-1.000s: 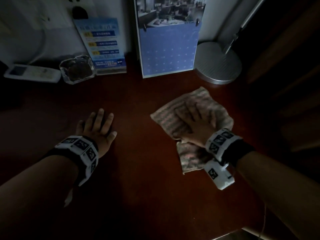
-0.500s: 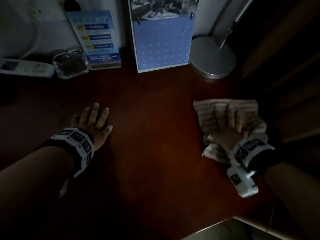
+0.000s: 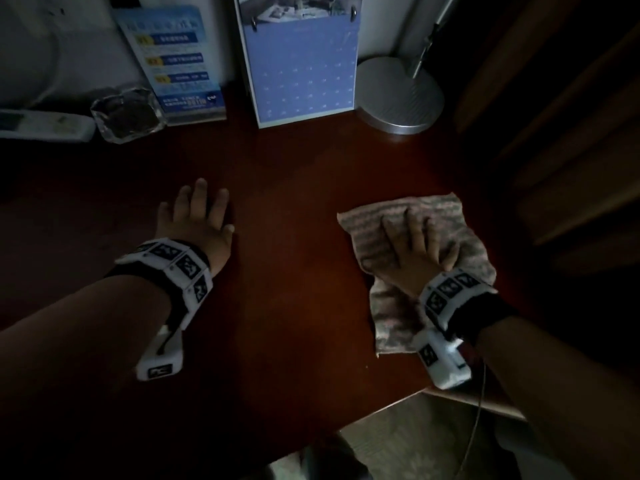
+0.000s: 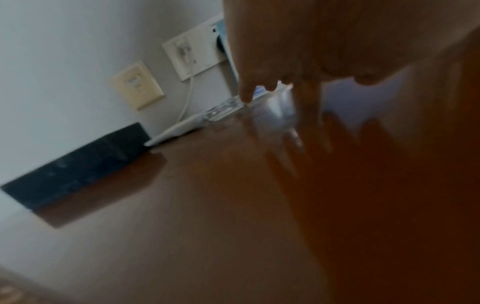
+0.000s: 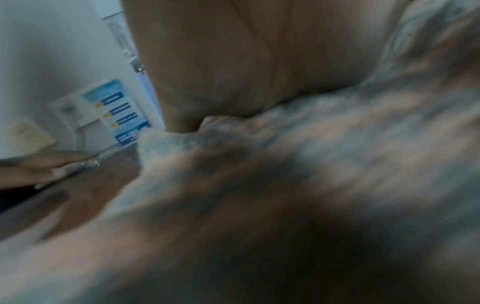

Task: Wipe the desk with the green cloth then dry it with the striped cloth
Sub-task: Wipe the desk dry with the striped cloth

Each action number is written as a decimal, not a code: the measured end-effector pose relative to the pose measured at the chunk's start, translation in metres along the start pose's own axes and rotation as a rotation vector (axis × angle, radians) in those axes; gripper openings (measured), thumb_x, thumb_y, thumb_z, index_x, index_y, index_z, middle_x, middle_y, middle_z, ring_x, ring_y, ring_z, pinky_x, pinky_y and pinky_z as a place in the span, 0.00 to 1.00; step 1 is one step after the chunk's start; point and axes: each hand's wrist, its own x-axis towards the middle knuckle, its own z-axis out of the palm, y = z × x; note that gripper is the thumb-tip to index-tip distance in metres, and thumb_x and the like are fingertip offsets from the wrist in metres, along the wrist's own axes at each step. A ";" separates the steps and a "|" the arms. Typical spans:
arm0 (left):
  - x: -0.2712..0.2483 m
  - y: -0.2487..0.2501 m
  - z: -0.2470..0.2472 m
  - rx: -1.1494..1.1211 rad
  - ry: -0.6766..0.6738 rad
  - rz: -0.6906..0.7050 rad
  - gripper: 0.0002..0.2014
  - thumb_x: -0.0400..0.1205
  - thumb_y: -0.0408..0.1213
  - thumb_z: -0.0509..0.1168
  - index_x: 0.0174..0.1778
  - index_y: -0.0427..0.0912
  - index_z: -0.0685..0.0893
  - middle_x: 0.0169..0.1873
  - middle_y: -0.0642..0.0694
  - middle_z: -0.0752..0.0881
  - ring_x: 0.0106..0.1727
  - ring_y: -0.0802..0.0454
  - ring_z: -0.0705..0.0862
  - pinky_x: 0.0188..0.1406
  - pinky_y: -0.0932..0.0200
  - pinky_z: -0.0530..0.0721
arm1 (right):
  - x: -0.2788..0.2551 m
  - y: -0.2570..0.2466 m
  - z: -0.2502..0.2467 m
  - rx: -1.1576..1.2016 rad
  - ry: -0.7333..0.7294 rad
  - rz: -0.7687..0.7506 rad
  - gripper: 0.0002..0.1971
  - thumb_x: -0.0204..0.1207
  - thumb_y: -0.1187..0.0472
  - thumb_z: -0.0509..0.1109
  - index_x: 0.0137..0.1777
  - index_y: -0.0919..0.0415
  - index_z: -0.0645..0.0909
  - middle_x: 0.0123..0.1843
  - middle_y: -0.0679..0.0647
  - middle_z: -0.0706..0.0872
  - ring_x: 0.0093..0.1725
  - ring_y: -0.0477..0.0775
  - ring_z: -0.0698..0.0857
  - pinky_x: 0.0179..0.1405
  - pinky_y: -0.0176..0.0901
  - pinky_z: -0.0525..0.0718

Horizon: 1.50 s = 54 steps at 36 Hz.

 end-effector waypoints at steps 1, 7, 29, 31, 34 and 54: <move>-0.004 0.006 0.000 -0.013 0.004 0.025 0.30 0.87 0.52 0.41 0.82 0.52 0.36 0.82 0.46 0.35 0.83 0.45 0.39 0.81 0.41 0.44 | -0.002 -0.004 0.003 0.006 0.005 0.004 0.44 0.67 0.22 0.51 0.76 0.28 0.30 0.80 0.42 0.23 0.80 0.57 0.27 0.73 0.78 0.36; -0.015 0.036 0.006 -0.073 -0.081 0.073 0.30 0.87 0.54 0.39 0.81 0.54 0.32 0.82 0.48 0.33 0.83 0.47 0.36 0.81 0.39 0.42 | -0.078 -0.013 0.053 -0.106 0.077 -0.282 0.49 0.62 0.20 0.55 0.77 0.31 0.30 0.82 0.47 0.27 0.81 0.61 0.31 0.68 0.84 0.43; -0.012 0.046 0.019 -0.068 -0.133 0.025 0.31 0.86 0.56 0.36 0.80 0.54 0.28 0.80 0.48 0.28 0.82 0.45 0.35 0.80 0.39 0.44 | -0.038 0.150 0.026 0.157 0.208 0.408 0.44 0.70 0.29 0.59 0.80 0.34 0.38 0.85 0.56 0.40 0.82 0.67 0.42 0.76 0.74 0.50; -0.012 0.047 0.019 -0.058 -0.136 0.023 0.31 0.86 0.56 0.36 0.80 0.54 0.28 0.80 0.47 0.29 0.82 0.45 0.35 0.80 0.39 0.45 | -0.043 0.137 0.027 0.203 0.197 0.463 0.44 0.71 0.31 0.60 0.80 0.33 0.36 0.85 0.54 0.37 0.82 0.65 0.38 0.76 0.75 0.49; -0.012 0.047 0.018 -0.059 -0.148 0.018 0.31 0.86 0.56 0.35 0.79 0.54 0.27 0.80 0.47 0.28 0.82 0.45 0.34 0.80 0.39 0.45 | -0.066 0.097 0.047 0.099 0.314 0.397 0.39 0.73 0.33 0.57 0.82 0.44 0.55 0.85 0.61 0.50 0.82 0.68 0.50 0.72 0.81 0.53; -0.012 0.046 0.012 -0.063 -0.197 0.036 0.31 0.86 0.57 0.35 0.78 0.55 0.25 0.79 0.47 0.25 0.82 0.45 0.32 0.80 0.39 0.45 | -0.096 0.028 0.059 -0.232 0.123 -0.321 0.49 0.58 0.18 0.51 0.79 0.42 0.60 0.81 0.57 0.64 0.76 0.70 0.67 0.54 0.89 0.67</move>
